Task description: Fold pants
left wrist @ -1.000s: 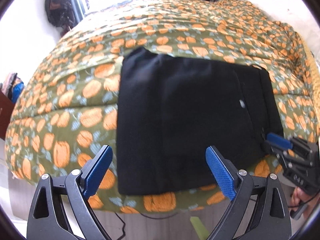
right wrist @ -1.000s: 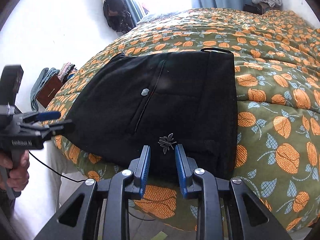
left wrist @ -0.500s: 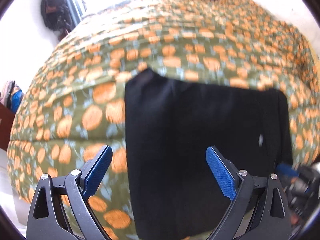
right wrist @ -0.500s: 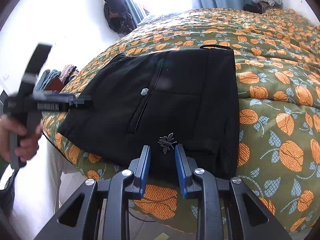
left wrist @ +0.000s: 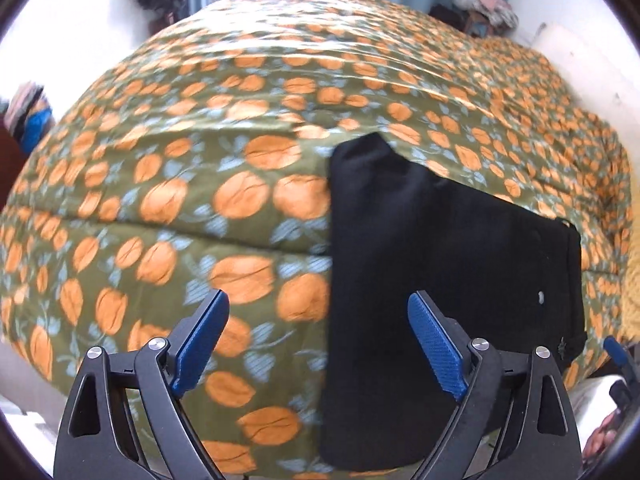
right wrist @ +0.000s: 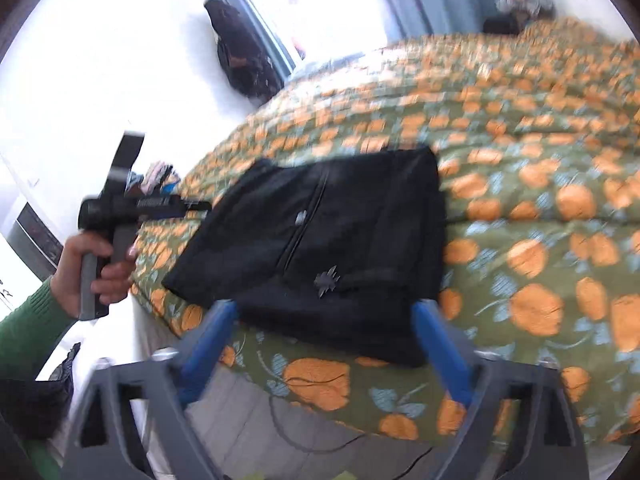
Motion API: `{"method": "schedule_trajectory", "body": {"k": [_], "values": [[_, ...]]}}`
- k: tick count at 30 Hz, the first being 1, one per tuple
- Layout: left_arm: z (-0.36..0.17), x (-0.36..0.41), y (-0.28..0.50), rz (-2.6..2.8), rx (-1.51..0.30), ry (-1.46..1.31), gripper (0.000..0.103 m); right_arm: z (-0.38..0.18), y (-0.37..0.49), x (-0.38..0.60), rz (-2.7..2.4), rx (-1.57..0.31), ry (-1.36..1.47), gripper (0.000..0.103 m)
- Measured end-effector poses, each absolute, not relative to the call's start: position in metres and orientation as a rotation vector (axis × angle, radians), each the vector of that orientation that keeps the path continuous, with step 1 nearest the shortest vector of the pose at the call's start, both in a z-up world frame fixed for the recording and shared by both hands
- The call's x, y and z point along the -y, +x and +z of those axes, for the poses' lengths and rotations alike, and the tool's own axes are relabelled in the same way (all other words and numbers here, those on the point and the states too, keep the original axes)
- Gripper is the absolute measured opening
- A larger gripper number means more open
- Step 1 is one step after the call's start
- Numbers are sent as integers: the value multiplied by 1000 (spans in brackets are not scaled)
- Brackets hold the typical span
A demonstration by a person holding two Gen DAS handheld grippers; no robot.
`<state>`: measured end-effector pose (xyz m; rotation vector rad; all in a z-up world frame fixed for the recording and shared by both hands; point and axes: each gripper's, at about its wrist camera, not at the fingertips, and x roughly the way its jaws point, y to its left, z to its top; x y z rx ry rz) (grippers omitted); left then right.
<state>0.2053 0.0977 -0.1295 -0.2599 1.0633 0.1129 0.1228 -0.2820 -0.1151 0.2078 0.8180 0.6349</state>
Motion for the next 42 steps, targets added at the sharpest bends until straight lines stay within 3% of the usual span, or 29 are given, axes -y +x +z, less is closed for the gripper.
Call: {"method": "schedule_trajectory", "body": {"k": [6,18,21,22,23,25,34,38,42], "values": [[-155,-105,208,28,-1145,-399,92,-133,183,304,727,-962,342,96],[-180,-56,242,-237,-1279,-414,92,-214,257,309,890,-1296,787,93],[-166,-44,244,-190,-1257,-363,59,-218,267,302,892,-1322,768,79],[-160,-43,243,-186,-1243,-345,35,-215,267,297,884,-1328,716,60],[-152,-41,241,-188,-1229,-330,25,-210,265,291,870,-1333,633,50],[-133,-35,237,-202,-1199,-285,22,-196,260,285,875,-1298,572,41],[-66,-57,277,-186,-983,-271,24,-105,283,261,950,-1060,501,36],[-92,-61,294,-78,-975,-205,52,-95,321,259,890,-1024,483,40],[-132,-66,264,44,-1027,-109,57,-124,324,274,690,-1099,302,45]]}}
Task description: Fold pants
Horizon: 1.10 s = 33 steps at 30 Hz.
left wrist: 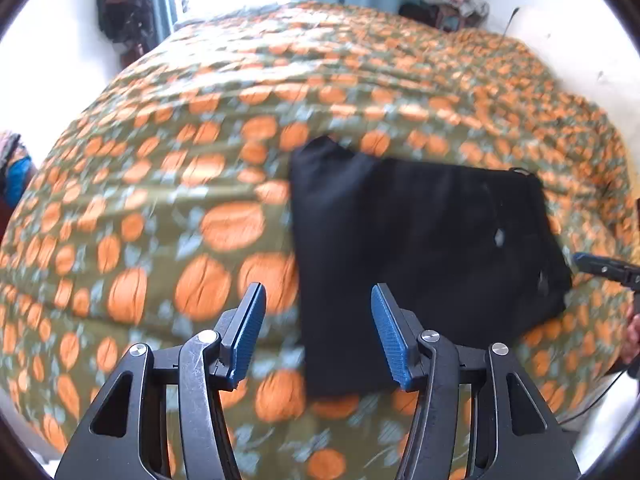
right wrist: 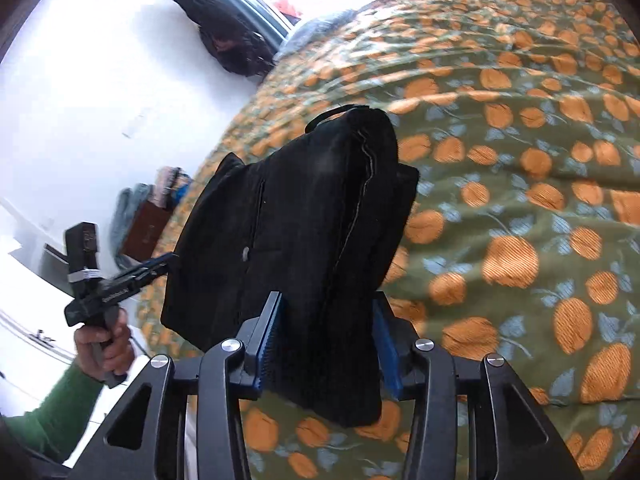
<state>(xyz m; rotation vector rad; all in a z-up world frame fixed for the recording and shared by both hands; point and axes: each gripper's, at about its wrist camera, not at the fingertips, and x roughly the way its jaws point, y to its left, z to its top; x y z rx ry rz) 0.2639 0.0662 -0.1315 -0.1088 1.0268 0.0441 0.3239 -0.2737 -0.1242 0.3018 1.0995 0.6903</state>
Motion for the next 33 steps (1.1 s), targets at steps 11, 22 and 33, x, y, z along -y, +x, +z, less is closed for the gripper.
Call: {"method": "schedule_trajectory", "body": {"k": [11,22,33], "values": [[-124,-36,147,171,-910,-6,95,-124,189,308,372,-970,121,103],[-73,-9,113,179,-712,-20,95,-93,118,247,263,-830,-59,103],[-51,3,101,157,-782,-92,101,-52,96,246,238,-808,-81,103]]}}
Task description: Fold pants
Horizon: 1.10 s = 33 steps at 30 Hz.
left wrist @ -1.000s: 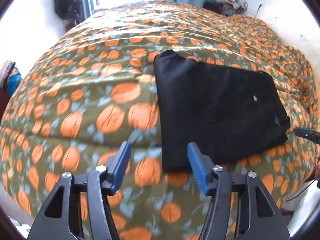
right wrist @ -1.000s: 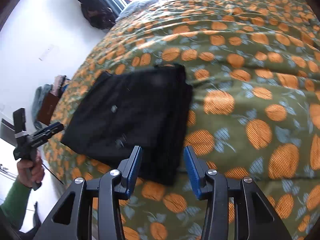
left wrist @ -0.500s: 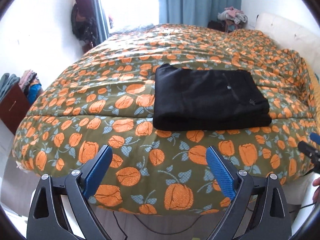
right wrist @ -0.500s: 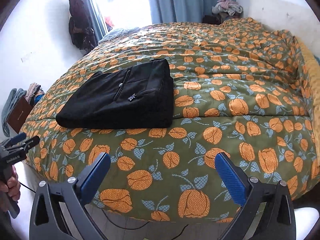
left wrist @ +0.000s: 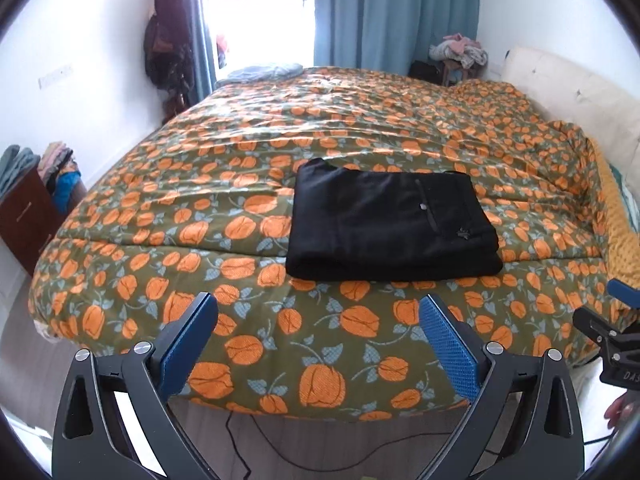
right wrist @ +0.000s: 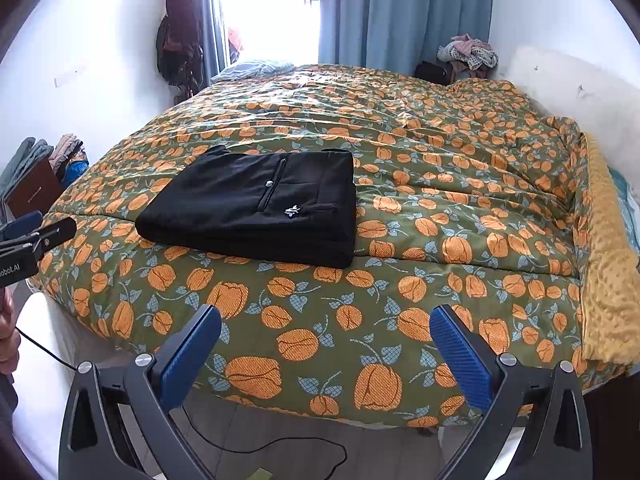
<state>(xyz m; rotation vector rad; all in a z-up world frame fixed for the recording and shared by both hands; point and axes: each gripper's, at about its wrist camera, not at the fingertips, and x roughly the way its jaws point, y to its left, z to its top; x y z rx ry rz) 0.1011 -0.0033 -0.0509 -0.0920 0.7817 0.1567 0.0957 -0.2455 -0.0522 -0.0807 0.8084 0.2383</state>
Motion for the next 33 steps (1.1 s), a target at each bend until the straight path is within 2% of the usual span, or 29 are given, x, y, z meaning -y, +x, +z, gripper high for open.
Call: {"method": "schedule_trajectory", "body": {"k": [13,33], "values": [[-67,12,95,176,-919,-58,101,-44,83,224,298,-801,-108,103],[-67,23,93,201,-934,-2,102,-48,81,216,275,-832,-158,103]]}}
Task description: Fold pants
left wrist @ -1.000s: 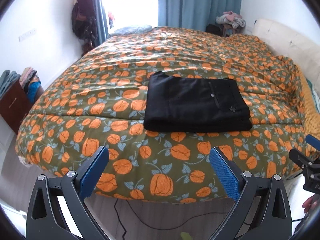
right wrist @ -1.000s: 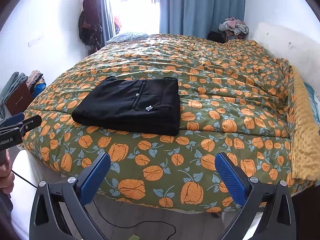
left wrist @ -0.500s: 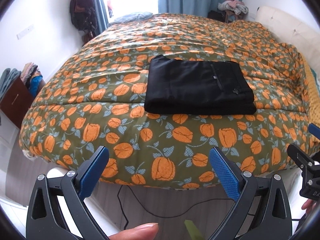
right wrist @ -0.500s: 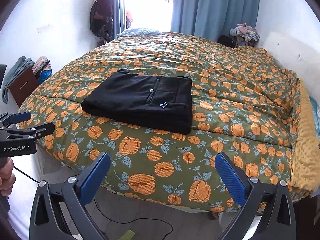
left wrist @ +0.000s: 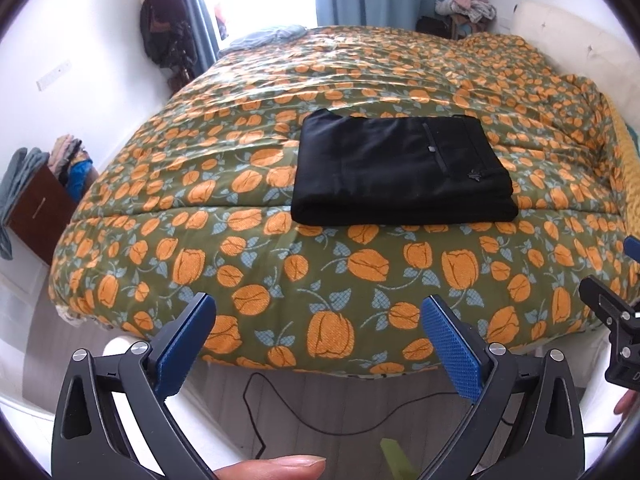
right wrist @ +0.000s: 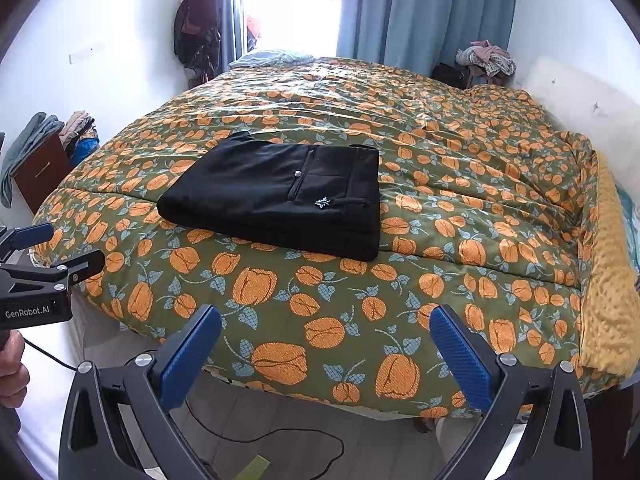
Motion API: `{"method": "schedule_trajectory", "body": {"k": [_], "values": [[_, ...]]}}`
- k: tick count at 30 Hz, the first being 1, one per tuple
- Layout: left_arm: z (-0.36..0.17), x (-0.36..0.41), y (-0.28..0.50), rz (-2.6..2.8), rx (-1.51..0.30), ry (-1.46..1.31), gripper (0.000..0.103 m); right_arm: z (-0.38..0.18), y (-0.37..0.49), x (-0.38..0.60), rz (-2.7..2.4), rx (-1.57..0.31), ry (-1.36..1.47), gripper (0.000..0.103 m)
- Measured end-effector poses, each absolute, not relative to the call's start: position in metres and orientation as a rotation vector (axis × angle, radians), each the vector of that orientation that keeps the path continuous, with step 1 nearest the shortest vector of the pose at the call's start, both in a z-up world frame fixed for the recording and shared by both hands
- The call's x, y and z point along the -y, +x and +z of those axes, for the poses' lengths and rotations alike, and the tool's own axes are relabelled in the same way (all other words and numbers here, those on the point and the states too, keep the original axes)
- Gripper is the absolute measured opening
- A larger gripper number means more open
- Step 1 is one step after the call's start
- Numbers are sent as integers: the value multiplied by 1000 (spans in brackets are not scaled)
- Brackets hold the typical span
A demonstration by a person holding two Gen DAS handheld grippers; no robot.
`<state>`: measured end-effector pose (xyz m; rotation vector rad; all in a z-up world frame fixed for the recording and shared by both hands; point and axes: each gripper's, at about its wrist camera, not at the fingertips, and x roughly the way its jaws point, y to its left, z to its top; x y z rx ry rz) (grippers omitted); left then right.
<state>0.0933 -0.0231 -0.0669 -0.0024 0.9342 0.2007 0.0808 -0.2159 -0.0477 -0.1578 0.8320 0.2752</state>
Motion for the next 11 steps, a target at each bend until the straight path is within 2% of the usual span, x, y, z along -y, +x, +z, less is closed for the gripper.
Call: {"method": "schedule_trajectory", "body": {"k": [11], "values": [[-67,30,92,180,-921,30,102,-51,83,218,272,-837,-149,103]]}}
